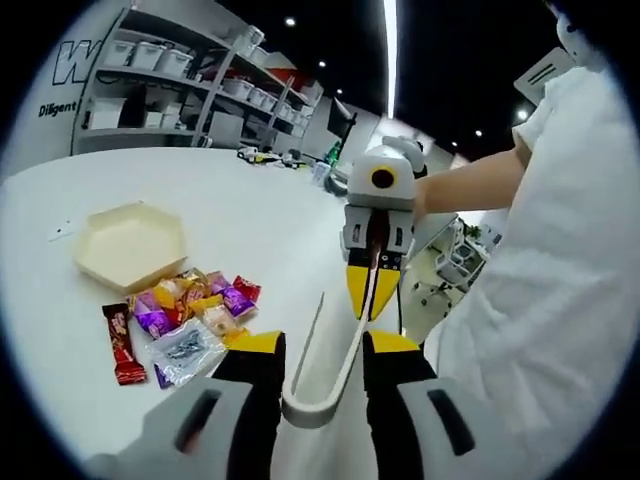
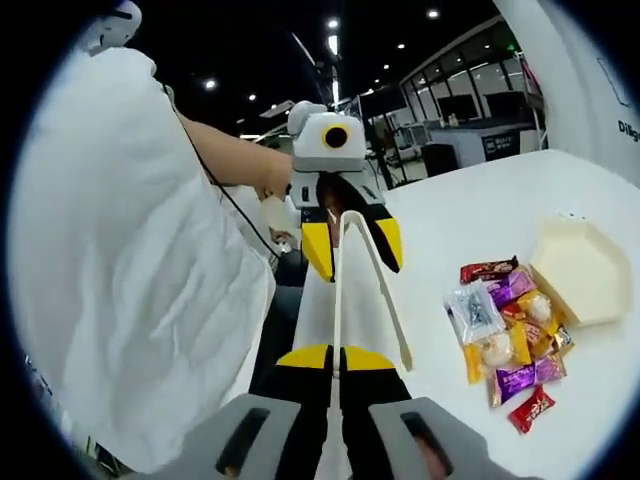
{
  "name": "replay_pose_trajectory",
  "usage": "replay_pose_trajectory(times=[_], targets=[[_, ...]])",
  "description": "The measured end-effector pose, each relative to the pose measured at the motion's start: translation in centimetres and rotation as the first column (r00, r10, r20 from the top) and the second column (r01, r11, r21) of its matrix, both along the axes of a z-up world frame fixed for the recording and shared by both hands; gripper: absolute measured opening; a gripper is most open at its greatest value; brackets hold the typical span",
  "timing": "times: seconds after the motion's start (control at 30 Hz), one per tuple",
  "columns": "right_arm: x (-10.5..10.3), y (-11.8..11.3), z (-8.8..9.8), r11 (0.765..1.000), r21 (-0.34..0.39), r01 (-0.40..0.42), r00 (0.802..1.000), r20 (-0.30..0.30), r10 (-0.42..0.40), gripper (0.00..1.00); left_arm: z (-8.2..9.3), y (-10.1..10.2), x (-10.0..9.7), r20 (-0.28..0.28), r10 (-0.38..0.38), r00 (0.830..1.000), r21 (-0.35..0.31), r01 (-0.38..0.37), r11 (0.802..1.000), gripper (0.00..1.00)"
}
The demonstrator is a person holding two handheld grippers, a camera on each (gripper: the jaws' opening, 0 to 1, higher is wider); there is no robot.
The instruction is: Place the target food into the container with the food tongs after gripping and lifting it, then release it inside without dropping or visibly crushing the food.
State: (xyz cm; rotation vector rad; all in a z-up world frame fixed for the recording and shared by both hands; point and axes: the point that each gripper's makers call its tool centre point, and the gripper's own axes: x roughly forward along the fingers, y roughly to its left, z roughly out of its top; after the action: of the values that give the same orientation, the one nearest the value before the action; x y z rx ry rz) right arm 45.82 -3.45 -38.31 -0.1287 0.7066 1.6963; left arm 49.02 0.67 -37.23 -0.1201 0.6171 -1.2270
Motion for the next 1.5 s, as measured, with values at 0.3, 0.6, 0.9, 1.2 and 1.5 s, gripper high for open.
replay_pose_trajectory(times=[0.3,0.6,0.9,1.2,1.5], targets=[[-0.2,0.0,0.2,1.0,0.001,-0.008,1.0,0.005,0.008,0.0,0.1,-0.4,-0.5,-0.001,-0.031,1.0,0.005,0.031,1.0,0.26],[-0.3,0.1,0.3,1.0,0.007,-0.011,1.0,0.001,0.011,0.0,0.1,-0.7,-0.7,-0.006,-0.041,0.999,0.01,0.042,0.999,0.27],[-0.3,0.1,0.5,1.0,0.02,-0.002,1.0,-0.011,0.003,0.0,0.2,-0.7,-0.7,-0.008,-0.04,0.999,0.001,0.04,0.999,0.27],[-0.4,0.2,0.7,1.0,0.027,-0.002,1.0,-0.018,0.003,0.0,0.5,-1.0,-0.7,-0.016,-0.04,0.999,-0.013,0.04,0.999,0.27],[-0.3,0.8,1.3,0.999,0.053,0.005,0.999,-0.034,-0.003,0.0,0.8,-1.6,-0.5,-0.029,-0.034,0.999,-0.042,0.032,0.999,0.28]])
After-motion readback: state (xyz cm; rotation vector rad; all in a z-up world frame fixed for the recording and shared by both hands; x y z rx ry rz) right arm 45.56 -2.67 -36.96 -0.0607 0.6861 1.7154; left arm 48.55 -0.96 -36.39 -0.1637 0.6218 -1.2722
